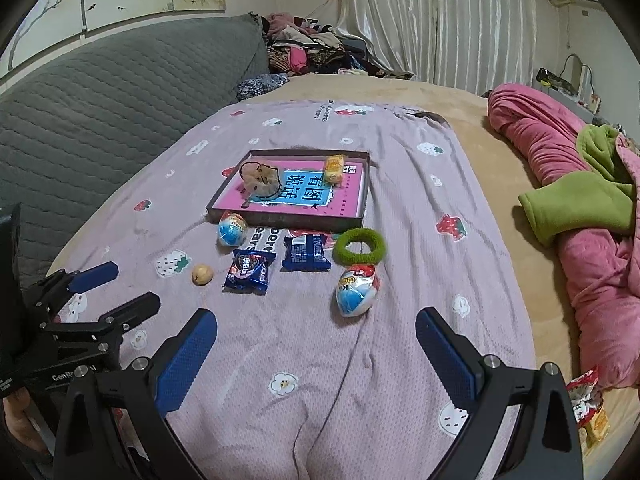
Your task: Organize objects
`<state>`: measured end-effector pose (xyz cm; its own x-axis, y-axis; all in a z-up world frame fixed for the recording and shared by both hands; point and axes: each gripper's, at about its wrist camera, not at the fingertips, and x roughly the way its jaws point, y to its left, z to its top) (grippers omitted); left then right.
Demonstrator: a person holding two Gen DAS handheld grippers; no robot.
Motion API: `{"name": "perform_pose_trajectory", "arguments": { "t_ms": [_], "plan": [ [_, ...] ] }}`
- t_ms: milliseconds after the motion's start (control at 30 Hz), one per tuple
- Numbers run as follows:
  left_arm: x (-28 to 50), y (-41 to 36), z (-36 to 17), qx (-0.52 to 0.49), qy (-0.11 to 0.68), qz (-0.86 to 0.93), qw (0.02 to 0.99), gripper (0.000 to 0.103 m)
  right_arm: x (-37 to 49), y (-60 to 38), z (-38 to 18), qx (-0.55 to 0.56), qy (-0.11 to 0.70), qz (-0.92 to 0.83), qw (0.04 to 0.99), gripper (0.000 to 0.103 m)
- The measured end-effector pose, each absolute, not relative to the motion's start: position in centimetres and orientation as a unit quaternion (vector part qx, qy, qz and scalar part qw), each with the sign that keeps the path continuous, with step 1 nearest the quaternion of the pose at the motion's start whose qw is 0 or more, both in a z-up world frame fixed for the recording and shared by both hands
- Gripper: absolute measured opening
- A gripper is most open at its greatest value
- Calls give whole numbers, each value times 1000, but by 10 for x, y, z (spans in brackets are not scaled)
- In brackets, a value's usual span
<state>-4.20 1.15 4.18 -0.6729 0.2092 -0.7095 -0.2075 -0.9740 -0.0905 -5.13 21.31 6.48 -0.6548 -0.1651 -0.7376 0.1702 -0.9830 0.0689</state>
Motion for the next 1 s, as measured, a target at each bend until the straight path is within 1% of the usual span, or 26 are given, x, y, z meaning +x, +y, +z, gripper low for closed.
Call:
{"name": "perform_pose_trajectory", "arguments": {
  "t_ms": [633, 1000],
  "plan": [
    [-40, 15, 21, -396, -4, 910, 122, 85, -49, 219, 41, 409, -6, -908, 91, 101],
    [-37, 25, 6, -408, 16, 907, 104, 85, -45, 218, 36, 405, 6, -911, 81, 101]
  ]
}}
